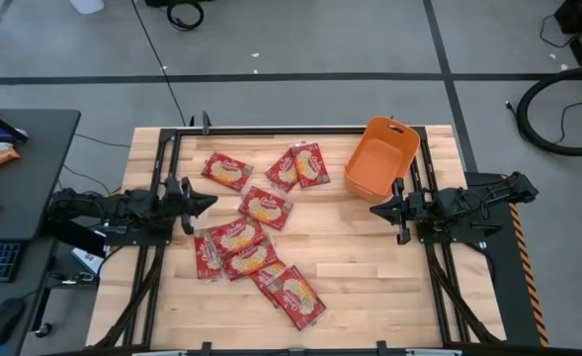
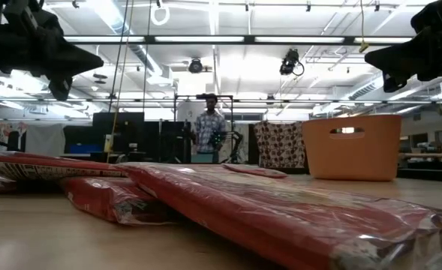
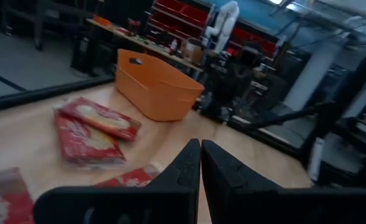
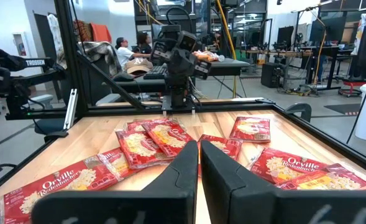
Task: Sort popcorn bags into baskets
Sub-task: Stack the red popcorn on the orange bin
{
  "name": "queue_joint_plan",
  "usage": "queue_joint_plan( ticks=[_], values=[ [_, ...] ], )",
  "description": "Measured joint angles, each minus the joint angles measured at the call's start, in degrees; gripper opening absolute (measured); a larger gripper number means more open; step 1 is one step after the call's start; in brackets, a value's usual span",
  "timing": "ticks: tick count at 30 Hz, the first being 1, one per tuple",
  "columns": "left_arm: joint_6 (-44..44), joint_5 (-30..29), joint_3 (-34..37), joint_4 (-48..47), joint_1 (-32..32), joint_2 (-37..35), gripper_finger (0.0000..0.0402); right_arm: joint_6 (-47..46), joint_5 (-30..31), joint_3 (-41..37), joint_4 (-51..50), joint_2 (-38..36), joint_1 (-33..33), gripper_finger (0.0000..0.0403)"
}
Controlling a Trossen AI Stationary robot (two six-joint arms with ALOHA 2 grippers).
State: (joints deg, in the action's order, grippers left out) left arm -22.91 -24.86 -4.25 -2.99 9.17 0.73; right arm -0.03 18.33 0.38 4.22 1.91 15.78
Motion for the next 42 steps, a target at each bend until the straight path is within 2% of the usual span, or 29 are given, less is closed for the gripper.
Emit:
queue_joint_plan(
  ticks=[5,8,10,12,14,17,20,23,26,28,34,37,42],
  values=[
    [2.46,-1.2,0.0,0.22,0.0,0.0,0.002,0.0,-0.01,0.0,-0.02,0.0,0.01,0.0023],
    [-6.1,-0.46,0.0,3.03,0.0,0.0,0.002,0.0,0.09,0.0,0.0,0.0,0.01,0.0023],
    [-11.94,-0.43,0.0,5.31,0.0,0.0,0.002,0.06,3.28,0.0,0.07,0.0,-0.11,0.0023],
    [-14.68,-0.36,0.0,7.42,0.0,0.0,0.002,0.22,8.09,0.0,0.62,0.0,-0.41,0.0023],
    [-17.1,-0.48,0.0,9.68,0.0,0.0,0.002,0.24,10.32,0.0,1.33,0.0,-0.72,0.0023],
    [-21.33,-2.12,0.0,13.03,0.02,0.0,0.002,-0.21,10.59,0.0,3.2,0.01,-1.06,0.0023],
    [-24.58,-5.1,0.0,15.68,0.0,0.0,0.002,-1.71,9.65,0.0,9.48,0.02,-1.06,0.0023],
    [-31.8,-10.02,0.0,18.07,0.0,0.0,0.002,-8.52,9.17,0.0,20.63,0.02,-1.14,0.0023],
    [-35.8,-13.54,0.0,20.47,0.0,0.02,0.002,-14.15,13.02,0.0,30.23,0.01,-1.96,0.0023],
    [-35.95,-15.02,0.0,21.79,0.0,0.11,0.002,-18.33,13.77,0.1,33.26,0.0,-2.68,0.0023],
    [-30.17,-18.81,0.0,32.42,0.0,4.78,0.002,-30.6,12.47,3.35,28.01,4.83,-4.78,0.0023],
    [-24.8,-19.4,0.0,41.2,0.0,8.91,0.002,-34.95,11.01,5.97,27.86,10.25,-6.06,0.0023],
    [-19.57,-21.44,0.0,54.49,0.0,17.05,0.002,-36.04,8.6,12.94,27.76,21.97,-8.89,0.0023]
  ],
)
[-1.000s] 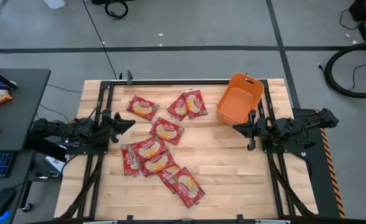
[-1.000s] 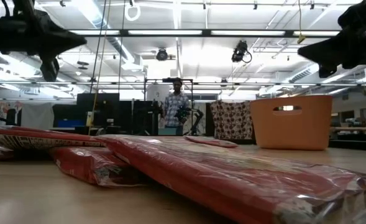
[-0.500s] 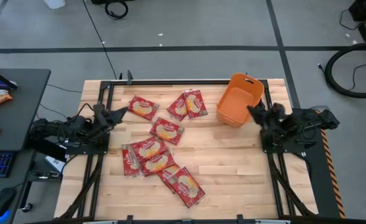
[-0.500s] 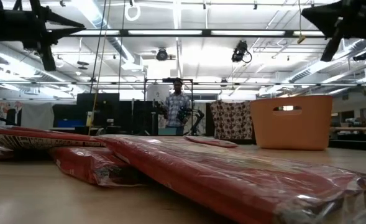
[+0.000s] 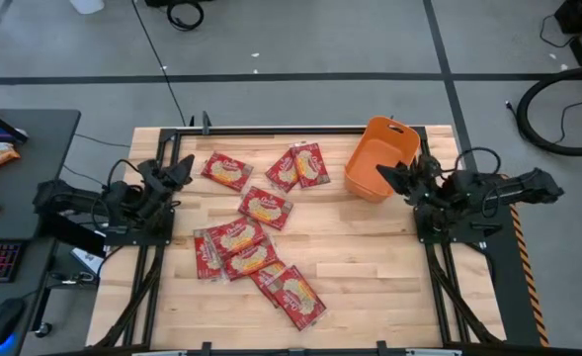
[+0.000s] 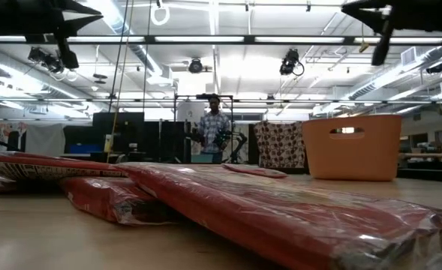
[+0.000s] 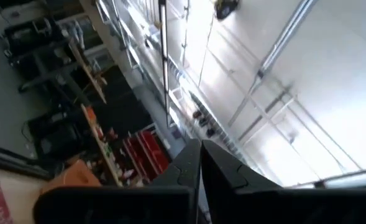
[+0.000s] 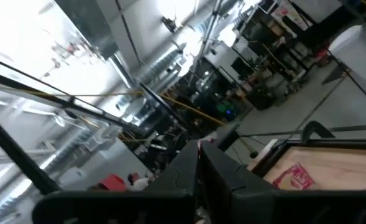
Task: Sort popcorn bags into baskets
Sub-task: Stack the red popcorn on the orange bin
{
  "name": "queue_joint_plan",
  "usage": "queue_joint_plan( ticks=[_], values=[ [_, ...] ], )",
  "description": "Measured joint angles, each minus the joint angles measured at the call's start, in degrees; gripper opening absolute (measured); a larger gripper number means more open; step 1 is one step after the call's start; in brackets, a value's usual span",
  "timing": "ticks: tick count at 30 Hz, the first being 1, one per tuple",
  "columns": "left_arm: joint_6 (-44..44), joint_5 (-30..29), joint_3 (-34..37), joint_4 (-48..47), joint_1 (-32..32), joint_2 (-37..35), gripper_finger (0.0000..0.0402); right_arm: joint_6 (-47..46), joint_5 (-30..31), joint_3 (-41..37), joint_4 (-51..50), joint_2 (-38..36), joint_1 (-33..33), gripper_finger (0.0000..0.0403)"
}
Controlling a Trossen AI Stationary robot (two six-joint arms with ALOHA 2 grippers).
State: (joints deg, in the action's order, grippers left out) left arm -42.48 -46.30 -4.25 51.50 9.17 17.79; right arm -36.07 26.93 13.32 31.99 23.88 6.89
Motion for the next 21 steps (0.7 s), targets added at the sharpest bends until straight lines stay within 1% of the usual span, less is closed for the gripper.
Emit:
queue_joint_plan(
  ticks=[2,4,7,9,13,15,18,21],
  values=[
    [-0.54,-1.58,0.0,2.28,0.0,2.37,0.002,-0.28,-0.21,3.74,0.06,5.14,-1.29,0.0023],
    [-1.75,-2.12,0.0,2.37,-0.37,3.65,0.002,-0.96,-0.21,7.59,0.11,10.39,-2.75,0.0023],
    [-4.12,0.08,0.0,0.58,-1.39,4.75,0.0022,-3.78,-1.79,13.64,-2.76,18.13,-5.72,0.0023],
    [-5.86,3.34,-0.02,-1.17,-2.06,5.53,0.0026,-5.64,-5.29,17.82,-6.43,23.21,-8.2,0.0023],
    [-6.4,12.67,-0.02,-7.14,-3.67,6.54,0.0036,-5.49,-14.56,25.7,-12.97,33.01,-13.07,0.0023],
    [-8.0,15.97,-0.02,-10.0,-4.47,6.74,0.0042,-5.76,-17.9,28.99,-13.6,37.24,-15.49,0.0023],
    [-9.16,19.16,-0.23,-12.26,-5.29,6.67,0.0051,-6.18,-21.95,33.25,-13.44,42.35,-19.14,0.0023],
    [-6.93,20.38,-1.93,-15.3,-5.53,6.61,0.0059,-2.04,-26.89,36.61,-13.52,46.53,-22.8,0.0023]
  ],
)
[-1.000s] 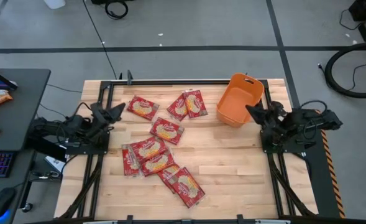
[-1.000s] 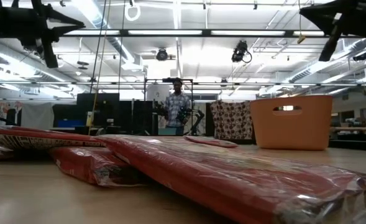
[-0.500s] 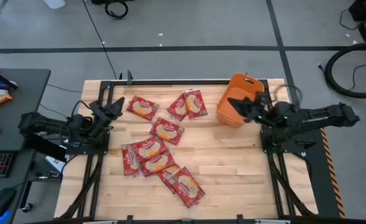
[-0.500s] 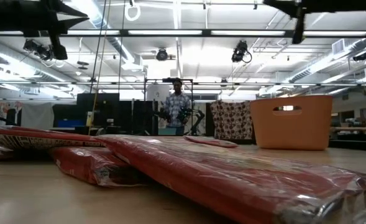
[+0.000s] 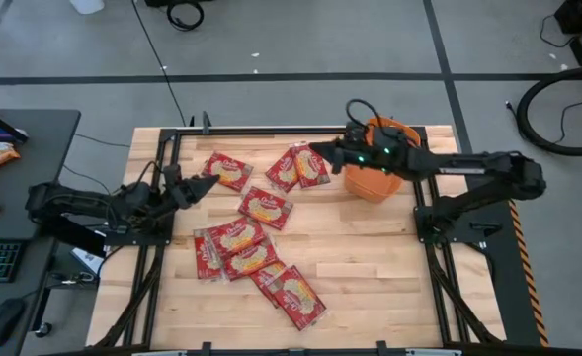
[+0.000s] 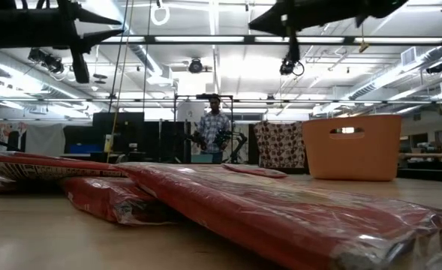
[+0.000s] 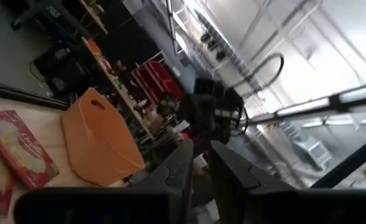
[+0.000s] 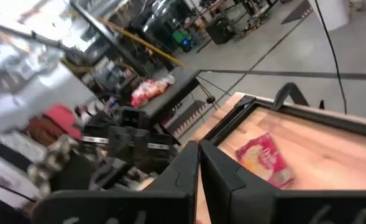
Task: Sort popcorn bags into baskets
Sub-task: Stack the red popcorn on the orange bin
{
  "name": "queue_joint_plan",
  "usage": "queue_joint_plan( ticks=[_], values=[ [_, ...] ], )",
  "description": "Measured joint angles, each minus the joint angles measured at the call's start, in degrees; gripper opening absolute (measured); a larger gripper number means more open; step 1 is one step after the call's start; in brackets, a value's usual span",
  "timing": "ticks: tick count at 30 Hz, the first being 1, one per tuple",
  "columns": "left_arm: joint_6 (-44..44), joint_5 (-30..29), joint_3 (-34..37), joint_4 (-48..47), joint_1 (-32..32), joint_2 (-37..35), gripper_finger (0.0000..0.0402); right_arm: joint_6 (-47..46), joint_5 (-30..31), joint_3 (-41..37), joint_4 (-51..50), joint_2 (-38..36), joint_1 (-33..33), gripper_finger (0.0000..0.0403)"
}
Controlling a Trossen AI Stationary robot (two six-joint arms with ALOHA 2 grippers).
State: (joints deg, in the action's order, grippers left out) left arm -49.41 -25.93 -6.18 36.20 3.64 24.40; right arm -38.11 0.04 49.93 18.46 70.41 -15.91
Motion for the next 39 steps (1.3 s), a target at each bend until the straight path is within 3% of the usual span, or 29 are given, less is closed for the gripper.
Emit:
queue_joint_plan(
  ticks=[6,11,15,19,24,30,35,39],
  values=[
    [4.04,-2.63,-8.6,-18.13,-0.02,0.05,0.0074,2.25,-8.9,4.65,1.17,5.64,-5.46,0.0023],
    [4.23,-3.7,-15.76,-32.49,-1.48,0.11,0.0099,4.84,-11.7,6.62,1.84,8.41,-8.17,0.0023],
    [6.12,-3.46,-18.17,-34.42,-3.28,0.36,0.0107,5.1,-12.61,8.23,2.96,10.53,-9.66,0.0023],
    [5.99,-2.24,-19.01,-34.32,-6.23,1.72,0.0107,6.65,-19.51,10.99,1.32,13.44,-11.45,0.0022],
    [3.35,0.32,-19.01,-34.37,-10.11,5.32,0.0108,10.12,-25.06,19.44,-15.61,19.17,-12.8,0.0017],
    [1.88,3.6,-19.01,-33.65,-13.25,10.29,0.0116,21.51,-23.97,30.12,-33.71,25.81,-12.74,0.0018],
    [-0.35,12.55,-19.01,-33.62,-16.92,13.64,0.0139,26.67,-21.71,34.7,-41.78,29.91,-13.75,0.0038],
    [-1.48,19.24,-19.01,-33.46,-20.3,15.13,0.0146,30.38,-21.66,39.35,-50.82,33.94,-14.88,0.0079]
  ],
)
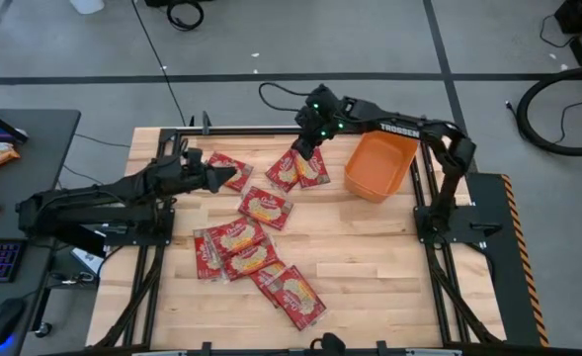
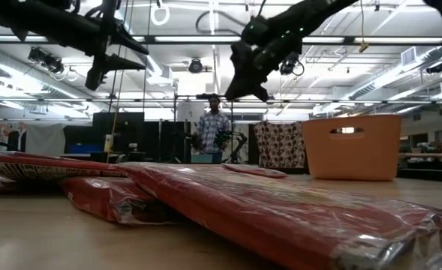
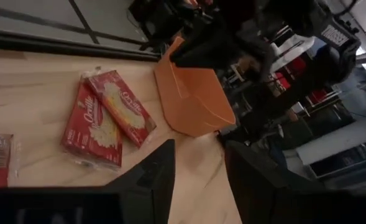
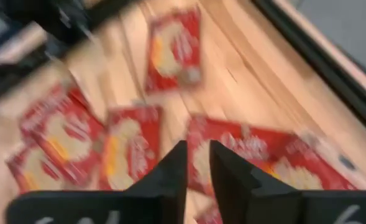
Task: Sort popcorn bags into baskets
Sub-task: Stack the red popcorn on the orange bin
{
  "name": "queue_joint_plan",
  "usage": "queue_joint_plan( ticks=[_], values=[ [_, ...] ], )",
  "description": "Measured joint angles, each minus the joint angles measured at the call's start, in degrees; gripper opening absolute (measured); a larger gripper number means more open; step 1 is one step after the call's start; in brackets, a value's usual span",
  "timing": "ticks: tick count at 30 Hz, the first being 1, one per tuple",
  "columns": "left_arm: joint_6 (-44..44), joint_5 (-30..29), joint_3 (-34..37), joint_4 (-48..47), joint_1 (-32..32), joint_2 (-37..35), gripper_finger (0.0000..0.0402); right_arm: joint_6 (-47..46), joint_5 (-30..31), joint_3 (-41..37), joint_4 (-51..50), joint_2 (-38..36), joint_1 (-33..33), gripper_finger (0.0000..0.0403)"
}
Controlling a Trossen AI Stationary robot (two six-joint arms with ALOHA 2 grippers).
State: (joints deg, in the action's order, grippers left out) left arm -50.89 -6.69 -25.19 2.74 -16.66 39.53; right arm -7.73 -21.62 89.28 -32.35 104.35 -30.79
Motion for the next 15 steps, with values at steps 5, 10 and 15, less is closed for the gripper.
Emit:
queue_joint_plan(
  ticks=[5,10,15],
  values=[
    [1.95,1.89,-0.25,-0.11,-3.65,-0.51,0.0146,3.45,2.37,6.99,-9.75,5.8,-0.52,0.0138],
    [7.95,1.88,-2.9,0.11,-5.74,-0.65,0.0146,5.83,4.59,10.37,-13.45,10.23,-0.46,0.0187],
    [11.09,1.97,-4.97,0.07,-6.06,-0.66,0.0146,10.37,3.91,13.07,-14.65,13.73,0.67,0.0212]
  ],
)
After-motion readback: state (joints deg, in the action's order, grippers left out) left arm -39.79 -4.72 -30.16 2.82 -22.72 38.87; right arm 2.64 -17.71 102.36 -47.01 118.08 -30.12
